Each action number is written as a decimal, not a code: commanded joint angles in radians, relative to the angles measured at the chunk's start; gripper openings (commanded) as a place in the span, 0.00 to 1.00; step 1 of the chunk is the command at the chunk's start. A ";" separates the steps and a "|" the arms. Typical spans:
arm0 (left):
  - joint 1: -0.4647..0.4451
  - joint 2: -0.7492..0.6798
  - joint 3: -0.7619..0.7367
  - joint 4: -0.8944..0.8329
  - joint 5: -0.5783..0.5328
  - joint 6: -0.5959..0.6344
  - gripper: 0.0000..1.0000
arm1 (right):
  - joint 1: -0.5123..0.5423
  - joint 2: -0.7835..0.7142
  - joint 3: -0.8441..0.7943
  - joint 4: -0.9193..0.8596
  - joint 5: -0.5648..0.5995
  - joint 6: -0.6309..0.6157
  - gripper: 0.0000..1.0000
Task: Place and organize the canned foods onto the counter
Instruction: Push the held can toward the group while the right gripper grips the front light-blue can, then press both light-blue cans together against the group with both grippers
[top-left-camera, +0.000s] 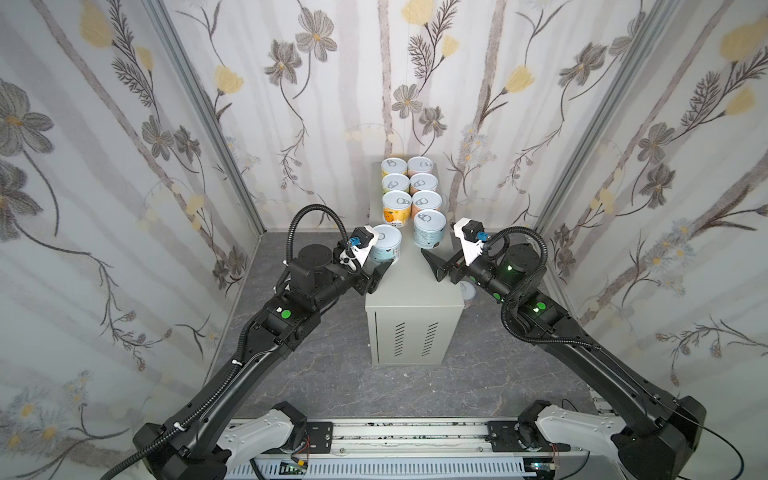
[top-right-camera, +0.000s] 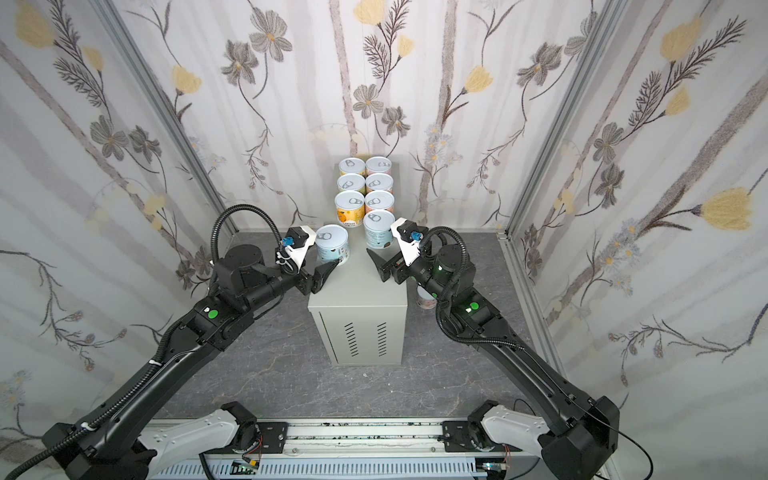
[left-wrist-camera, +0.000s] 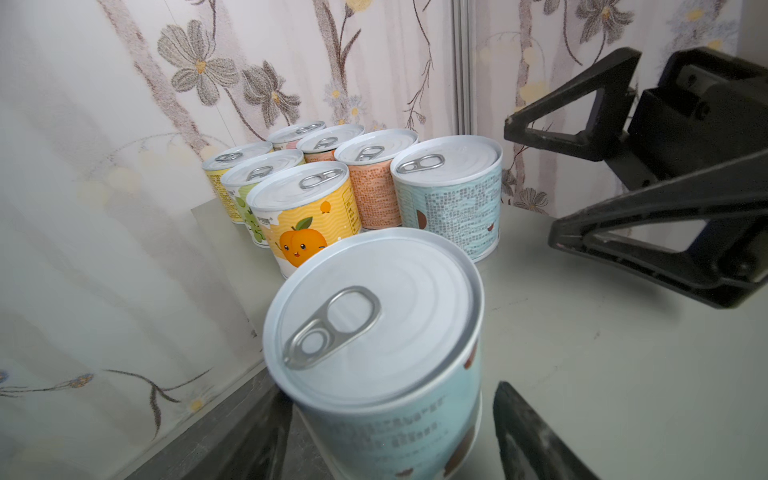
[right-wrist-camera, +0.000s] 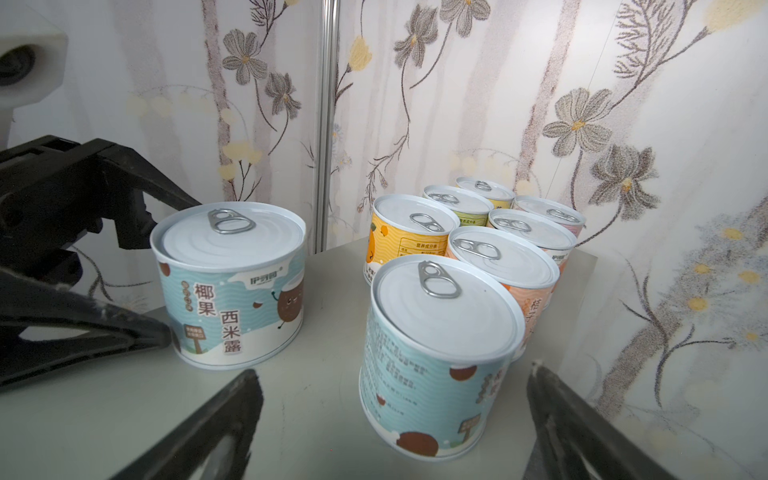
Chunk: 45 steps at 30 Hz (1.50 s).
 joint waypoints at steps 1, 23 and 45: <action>0.006 0.013 0.013 0.057 0.046 -0.006 0.74 | 0.001 0.005 0.009 0.042 0.020 -0.017 1.00; 0.034 0.110 0.055 0.125 0.077 -0.026 0.69 | -0.001 0.051 -0.010 0.074 0.075 -0.044 0.93; 0.038 0.163 0.090 0.131 0.074 -0.021 0.69 | -0.020 0.089 -0.004 0.072 0.045 -0.051 0.82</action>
